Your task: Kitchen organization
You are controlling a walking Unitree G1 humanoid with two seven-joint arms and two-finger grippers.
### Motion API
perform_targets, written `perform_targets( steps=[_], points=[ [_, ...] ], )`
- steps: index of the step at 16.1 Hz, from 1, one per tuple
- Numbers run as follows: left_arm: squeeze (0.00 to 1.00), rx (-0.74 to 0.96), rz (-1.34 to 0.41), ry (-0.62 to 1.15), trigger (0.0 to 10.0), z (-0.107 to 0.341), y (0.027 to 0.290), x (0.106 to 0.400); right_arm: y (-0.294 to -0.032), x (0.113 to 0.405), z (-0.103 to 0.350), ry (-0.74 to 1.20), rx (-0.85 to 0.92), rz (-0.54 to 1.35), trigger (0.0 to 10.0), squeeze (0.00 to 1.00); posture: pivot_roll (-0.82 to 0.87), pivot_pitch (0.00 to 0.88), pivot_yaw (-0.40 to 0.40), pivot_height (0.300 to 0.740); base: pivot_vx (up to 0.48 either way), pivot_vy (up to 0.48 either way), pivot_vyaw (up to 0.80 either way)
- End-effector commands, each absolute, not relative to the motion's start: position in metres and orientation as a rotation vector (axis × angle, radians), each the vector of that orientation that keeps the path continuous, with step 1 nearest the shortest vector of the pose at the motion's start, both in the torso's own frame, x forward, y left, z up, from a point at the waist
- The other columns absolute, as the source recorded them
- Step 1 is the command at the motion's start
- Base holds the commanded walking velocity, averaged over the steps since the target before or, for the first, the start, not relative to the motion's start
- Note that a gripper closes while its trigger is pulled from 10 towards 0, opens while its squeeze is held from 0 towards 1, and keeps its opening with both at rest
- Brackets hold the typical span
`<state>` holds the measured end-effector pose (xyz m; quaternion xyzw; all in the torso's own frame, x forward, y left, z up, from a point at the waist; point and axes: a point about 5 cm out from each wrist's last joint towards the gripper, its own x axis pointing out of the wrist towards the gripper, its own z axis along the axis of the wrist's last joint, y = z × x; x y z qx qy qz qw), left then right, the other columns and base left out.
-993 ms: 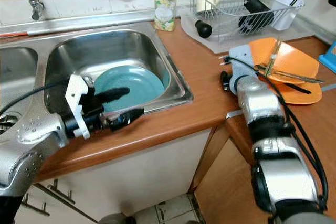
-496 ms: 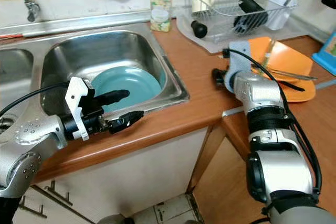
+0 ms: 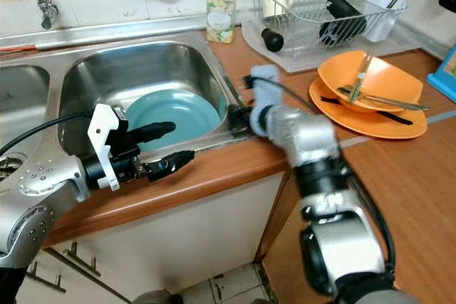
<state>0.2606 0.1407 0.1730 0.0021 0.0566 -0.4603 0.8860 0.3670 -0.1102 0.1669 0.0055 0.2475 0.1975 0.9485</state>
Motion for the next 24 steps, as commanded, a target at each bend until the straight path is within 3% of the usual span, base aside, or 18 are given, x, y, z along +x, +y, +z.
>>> perform_targets(
  steps=[1, 3, 4, 5, 7, 8, 9, 15, 18, 24],
  points=[
    [0.31, 0.013, -0.960, 0.093, 10.0, 0.180, 0.142, 0.261, -0.115, 0.369, 0.172, 0.430, -0.041, 0.368, 10.0, 0.00, 0.00, 0.000, 0.038, 0.740, 0.000, 0.000, 0.00],
    [0.32, 0.013, -0.961, 0.093, 10.0, 0.180, 0.142, 0.261, -0.126, 0.374, 0.179, 0.350, -0.100, 0.290, 10.0, 0.00, 0.00, 0.000, 0.038, 0.740, 0.000, 0.000, 0.00],
    [0.31, 0.013, -0.963, 0.092, 10.0, 0.180, 0.141, 0.261, -0.139, 0.377, 0.182, 0.332, -0.121, 0.208, 10.0, 0.45, 0.00, 0.000, 0.041, 0.740, 0.000, 0.000, 0.00],
    [0.32, 0.012, -0.965, 0.091, 10.0, 0.180, 0.141, 0.262, -0.152, 0.378, 0.183, 0.332, -0.128, 0.132, 10.0, 1.00, 0.00, 0.000, 0.041, 0.740, 0.000, 0.000, 0.00],
    [0.32, 0.010, -0.967, 0.090, 10.0, 0.180, 0.140, 0.262, -0.169, 0.379, 0.181, 0.338, -0.154, 0.051, 10.0, 1.00, 0.00, 0.000, 0.041, 0.740, 0.000, 0.000, 0.00],
    [0.31, 0.010, -0.967, 0.090, 10.0, 0.180, 0.140, 0.262, -0.178, 0.380, 0.181, 0.333, -0.168, 0.006, 10.0, 0.91, 0.00, 0.000, 0.041, 0.740, 0.000, 0.000, 0.00],
    [0.32, 0.010, -0.966, 0.090, 10.0, 0.180, 0.140, 0.261, -0.192, 0.380, 0.178, 0.338, -0.183, -0.056, 10.0, 0.00, 0.00, 0.000, 0.041, 0.740, 0.000, 0.000, 0.00],
    [0.31, 0.010, -0.974, 0.091, 10.0, 0.180, 0.139, 0.262, -0.205, 0.380, 0.166, 0.411, -0.079, -0.074, 10.0, 0.00, -0.01, 0.000, 0.046, 0.740, 0.000, 0.000, 0.00],
    [0.32, 0.012, -0.972, 0.092, 10.0, 0.181, 0.140, 0.262, -0.193, 0.378, 0.156, 0.488, -0.037, 0.023, 10.0, 0.00, 0.00, 0.000, 0.046, 0.740, 0.000, 0.000, 0.00],
    [0.32, 0.012, -0.969, 0.097, 10.0, 0.180, 0.141, 0.262, -0.142, 0.368, 0.154, 0.533, -0.004, 0.268, 10.0, 0.00, 0.00, 0.000, 0.048, 0.740, 0.000, 0.000, 0.00]
  ],
)
